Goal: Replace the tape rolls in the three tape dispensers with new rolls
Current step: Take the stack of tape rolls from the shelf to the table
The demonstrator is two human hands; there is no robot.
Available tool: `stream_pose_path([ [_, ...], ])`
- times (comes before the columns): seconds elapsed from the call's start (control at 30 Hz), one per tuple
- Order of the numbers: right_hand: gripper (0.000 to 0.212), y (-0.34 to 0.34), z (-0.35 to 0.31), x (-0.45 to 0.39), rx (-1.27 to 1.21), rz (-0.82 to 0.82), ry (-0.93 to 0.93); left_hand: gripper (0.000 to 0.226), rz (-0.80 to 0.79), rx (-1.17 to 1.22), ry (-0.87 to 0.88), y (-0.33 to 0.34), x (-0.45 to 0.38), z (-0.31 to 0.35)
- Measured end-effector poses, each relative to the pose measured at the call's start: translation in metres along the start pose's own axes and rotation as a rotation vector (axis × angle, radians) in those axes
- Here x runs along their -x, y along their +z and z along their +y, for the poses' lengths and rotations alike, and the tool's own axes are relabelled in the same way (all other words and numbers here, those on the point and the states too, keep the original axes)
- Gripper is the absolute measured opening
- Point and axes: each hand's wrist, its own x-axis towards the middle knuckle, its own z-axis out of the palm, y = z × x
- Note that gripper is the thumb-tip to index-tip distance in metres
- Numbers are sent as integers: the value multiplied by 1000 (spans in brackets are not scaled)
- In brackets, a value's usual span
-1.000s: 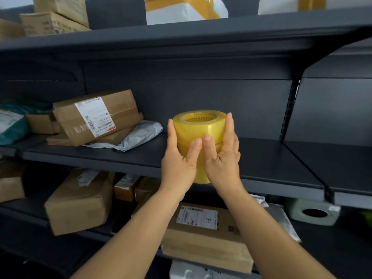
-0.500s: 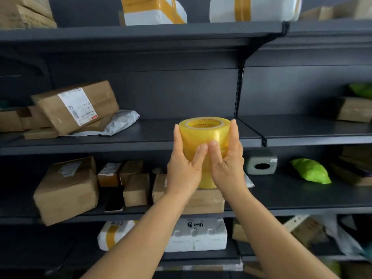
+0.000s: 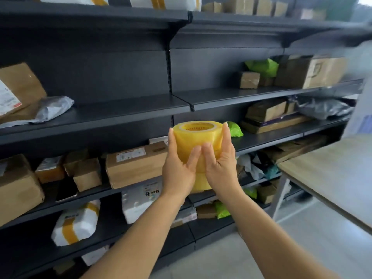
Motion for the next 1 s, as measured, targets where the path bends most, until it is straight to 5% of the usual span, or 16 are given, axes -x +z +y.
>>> stream_pose_path([
  [1.0,58,-483,69,209,272,540,273,84,-688,204,-51,366,323,135],
])
